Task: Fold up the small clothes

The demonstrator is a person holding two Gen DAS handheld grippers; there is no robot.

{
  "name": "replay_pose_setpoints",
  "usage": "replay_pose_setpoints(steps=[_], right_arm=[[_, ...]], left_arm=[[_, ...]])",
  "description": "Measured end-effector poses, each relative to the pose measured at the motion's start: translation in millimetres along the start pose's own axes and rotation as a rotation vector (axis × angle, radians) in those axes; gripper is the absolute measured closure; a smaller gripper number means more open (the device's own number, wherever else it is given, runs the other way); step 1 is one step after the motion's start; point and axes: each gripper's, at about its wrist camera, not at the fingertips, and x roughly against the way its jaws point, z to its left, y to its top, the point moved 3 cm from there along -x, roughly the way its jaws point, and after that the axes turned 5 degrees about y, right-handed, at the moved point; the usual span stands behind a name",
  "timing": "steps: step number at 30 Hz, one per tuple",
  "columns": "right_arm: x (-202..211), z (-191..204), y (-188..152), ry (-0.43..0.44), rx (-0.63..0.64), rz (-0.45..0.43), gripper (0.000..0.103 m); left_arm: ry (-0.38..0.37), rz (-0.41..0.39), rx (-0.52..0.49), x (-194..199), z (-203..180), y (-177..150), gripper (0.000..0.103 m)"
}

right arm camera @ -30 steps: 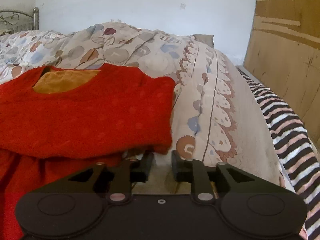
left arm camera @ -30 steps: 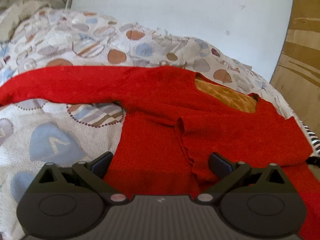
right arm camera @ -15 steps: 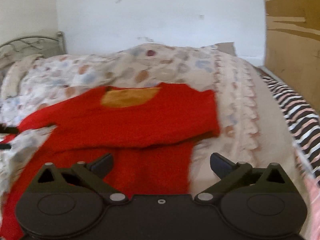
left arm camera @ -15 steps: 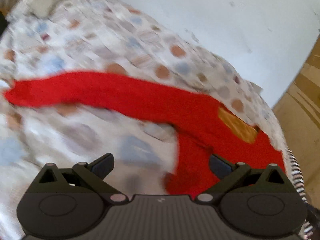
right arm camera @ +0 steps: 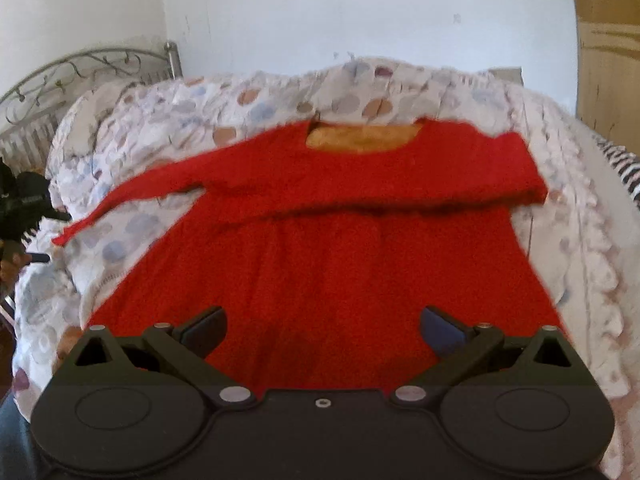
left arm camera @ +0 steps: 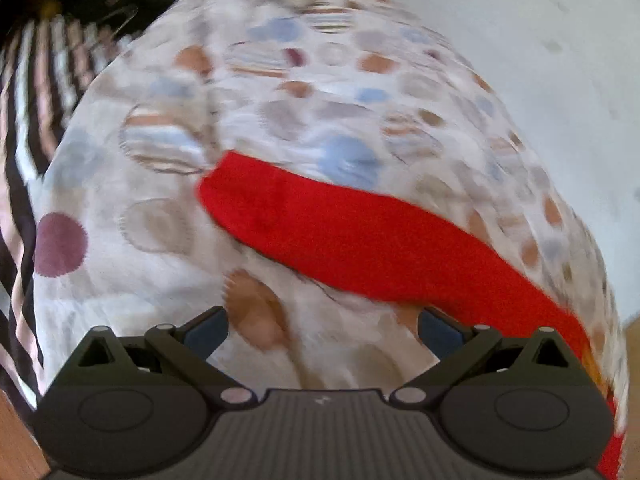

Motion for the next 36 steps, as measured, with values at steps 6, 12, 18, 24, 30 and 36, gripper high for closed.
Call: replay_pose_setpoints(steps=[6,12,18,24,30,36], right_arm=[[-10.5,-3.4,-6.1,-0.030,-0.002,0.010,0.000],[-17.9,4.3,-10.5,-0.068,0.071,0.034,0.000],[-18.6,1.5,-11.3,-0.061,0.070,0.033,0.000],[-19.1,0.3,-11.8,-0.055,0.065,0.028,0.000],[-19.1,1.8,-13.1,-0.058,0.076,0.023,0.000],[-7.7,-4.9,-14.0,-0.031,0.021,-0.041,0.000]], left_arm=[[-0.042,-0.032,0.156,-18.9,28.2,20.0,0.000],[-0.022,-0.094,0.265,-29.2,33.8,25.7,0.008],[0.007,-0.121,0.308,-38.1,34.7,24.7,0.063],[0.035,-0.226,0.268,-27.3,32.7,22.0,0.099],[-0.001,-0.419,0.009,17.3,-18.3,37.4,0.100],[-0.125,-0.563,-0.263,71.4,-106.5,41.8,0.100]])
